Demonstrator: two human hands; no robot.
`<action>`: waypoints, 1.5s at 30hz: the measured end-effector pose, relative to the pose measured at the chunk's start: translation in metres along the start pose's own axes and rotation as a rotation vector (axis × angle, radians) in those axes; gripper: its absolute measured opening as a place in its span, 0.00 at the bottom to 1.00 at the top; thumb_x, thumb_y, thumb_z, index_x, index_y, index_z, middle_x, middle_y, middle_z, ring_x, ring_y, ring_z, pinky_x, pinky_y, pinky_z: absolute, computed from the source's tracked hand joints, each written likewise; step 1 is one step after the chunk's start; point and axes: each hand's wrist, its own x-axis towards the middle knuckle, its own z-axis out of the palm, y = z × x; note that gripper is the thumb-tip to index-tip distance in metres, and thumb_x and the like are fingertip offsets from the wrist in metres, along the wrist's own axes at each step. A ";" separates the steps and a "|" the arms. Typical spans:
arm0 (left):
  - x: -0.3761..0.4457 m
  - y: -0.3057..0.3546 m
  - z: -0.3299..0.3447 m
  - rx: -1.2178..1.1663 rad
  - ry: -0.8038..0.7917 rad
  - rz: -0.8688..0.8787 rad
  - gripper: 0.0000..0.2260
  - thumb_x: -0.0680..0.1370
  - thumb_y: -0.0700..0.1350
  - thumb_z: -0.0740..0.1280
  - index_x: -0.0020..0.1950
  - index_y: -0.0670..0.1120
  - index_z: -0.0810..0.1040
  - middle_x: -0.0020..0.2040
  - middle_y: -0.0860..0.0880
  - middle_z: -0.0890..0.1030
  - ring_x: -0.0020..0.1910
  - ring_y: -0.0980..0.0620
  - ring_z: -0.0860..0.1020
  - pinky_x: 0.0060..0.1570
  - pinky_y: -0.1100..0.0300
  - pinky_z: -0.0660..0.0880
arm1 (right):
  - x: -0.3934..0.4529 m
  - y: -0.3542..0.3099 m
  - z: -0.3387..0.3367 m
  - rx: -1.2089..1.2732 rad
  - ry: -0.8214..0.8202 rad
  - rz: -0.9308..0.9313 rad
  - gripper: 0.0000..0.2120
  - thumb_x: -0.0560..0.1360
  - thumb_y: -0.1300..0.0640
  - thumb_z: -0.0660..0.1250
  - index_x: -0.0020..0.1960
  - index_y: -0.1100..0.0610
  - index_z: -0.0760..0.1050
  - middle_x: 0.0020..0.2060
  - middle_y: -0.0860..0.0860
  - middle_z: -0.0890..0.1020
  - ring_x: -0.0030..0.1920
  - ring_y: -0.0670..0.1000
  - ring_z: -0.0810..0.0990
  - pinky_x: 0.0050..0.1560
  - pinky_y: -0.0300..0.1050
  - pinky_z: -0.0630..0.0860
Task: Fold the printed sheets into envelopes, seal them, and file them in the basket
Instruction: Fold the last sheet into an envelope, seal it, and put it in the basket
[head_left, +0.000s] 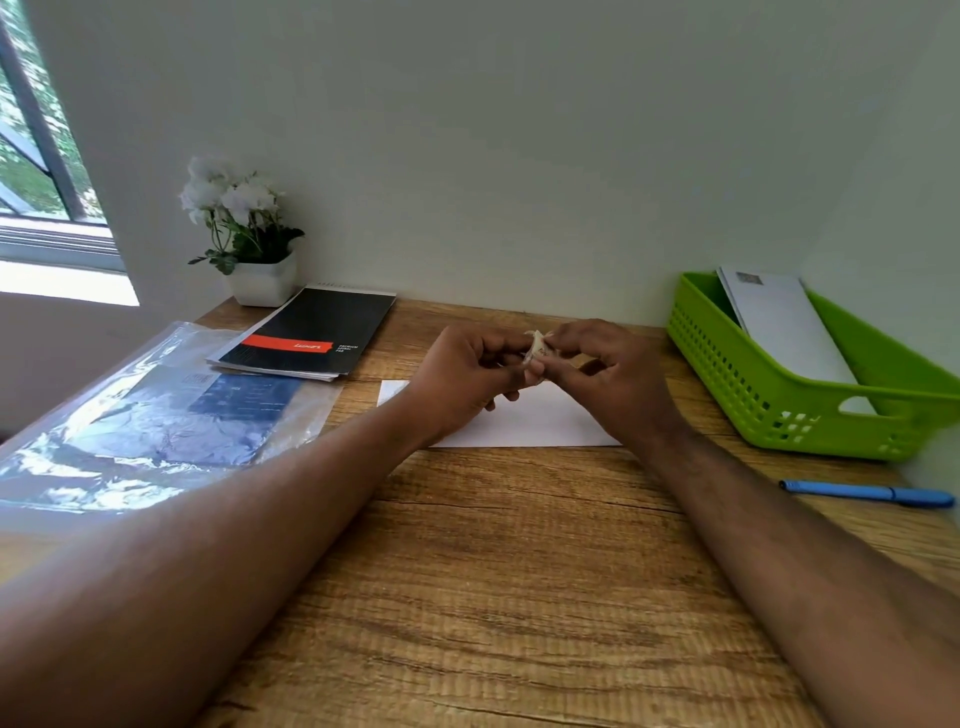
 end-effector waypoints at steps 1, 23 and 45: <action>0.000 -0.001 0.001 -0.005 0.009 -0.002 0.13 0.75 0.43 0.73 0.60 0.45 0.82 0.46 0.48 0.86 0.37 0.55 0.81 0.32 0.58 0.76 | 0.000 0.000 0.000 -0.020 -0.003 -0.010 0.17 0.71 0.45 0.71 0.52 0.57 0.83 0.45 0.44 0.82 0.45 0.42 0.80 0.41 0.35 0.77; 0.003 0.005 -0.006 -0.026 0.028 -0.023 0.08 0.77 0.40 0.70 0.55 0.46 0.83 0.43 0.56 0.84 0.34 0.62 0.76 0.29 0.70 0.70 | 0.002 -0.003 -0.001 -0.114 -0.076 -0.193 0.07 0.74 0.62 0.70 0.51 0.61 0.82 0.57 0.54 0.76 0.52 0.48 0.77 0.46 0.42 0.77; 0.012 -0.010 -0.019 0.429 0.140 -0.029 0.14 0.77 0.42 0.71 0.62 0.46 0.81 0.58 0.50 0.82 0.43 0.63 0.77 0.45 0.70 0.72 | 0.005 0.006 -0.002 0.232 0.141 0.243 0.03 0.80 0.56 0.62 0.50 0.48 0.71 0.52 0.52 0.73 0.45 0.48 0.77 0.37 0.55 0.82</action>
